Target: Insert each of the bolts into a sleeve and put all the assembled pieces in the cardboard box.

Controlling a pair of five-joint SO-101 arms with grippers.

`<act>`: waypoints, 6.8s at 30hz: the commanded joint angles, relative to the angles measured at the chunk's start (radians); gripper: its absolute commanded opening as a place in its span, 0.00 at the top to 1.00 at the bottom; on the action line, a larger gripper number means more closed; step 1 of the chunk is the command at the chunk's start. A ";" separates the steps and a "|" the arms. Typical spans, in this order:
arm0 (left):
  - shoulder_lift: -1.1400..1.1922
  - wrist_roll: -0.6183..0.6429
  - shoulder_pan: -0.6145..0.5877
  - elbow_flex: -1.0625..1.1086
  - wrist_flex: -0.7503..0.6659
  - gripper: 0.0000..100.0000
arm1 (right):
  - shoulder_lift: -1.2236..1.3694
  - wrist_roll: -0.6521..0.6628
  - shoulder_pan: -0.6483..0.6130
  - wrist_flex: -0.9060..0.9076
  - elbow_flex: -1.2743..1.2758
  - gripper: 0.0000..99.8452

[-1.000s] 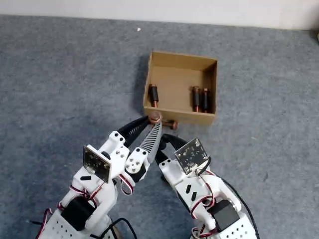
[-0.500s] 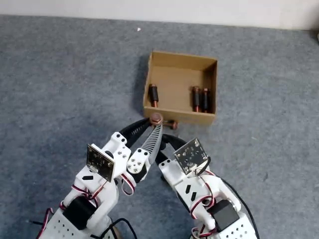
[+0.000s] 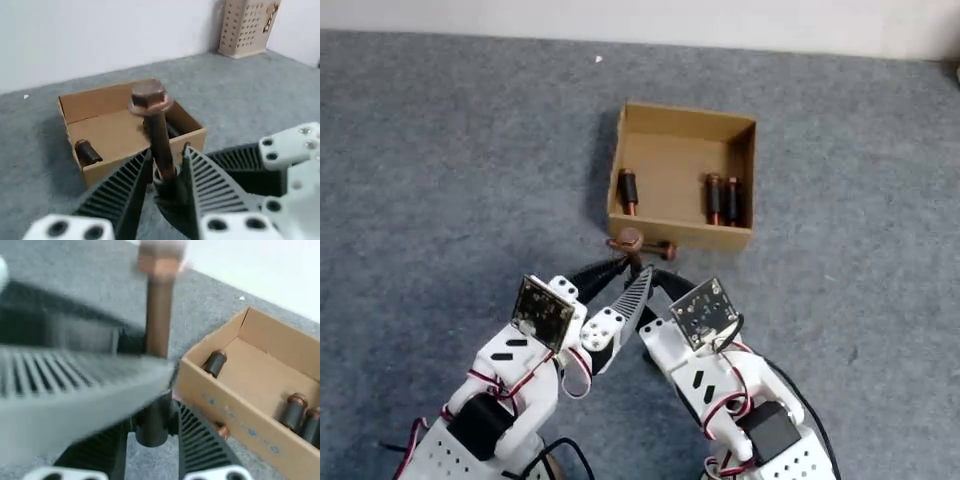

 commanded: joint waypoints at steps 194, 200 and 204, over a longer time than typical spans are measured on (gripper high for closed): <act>-0.007 -0.104 -0.757 0.139 0.175 0.99 | 1.184 0.100 0.058 0.302 -0.545 0.99; -0.007 -0.104 -0.757 0.139 0.175 0.99 | 0.871 0.095 0.133 0.328 -0.526 1.00; -0.007 -0.104 -0.757 0.139 0.175 0.99 | 0.717 0.015 0.148 0.321 -0.486 1.00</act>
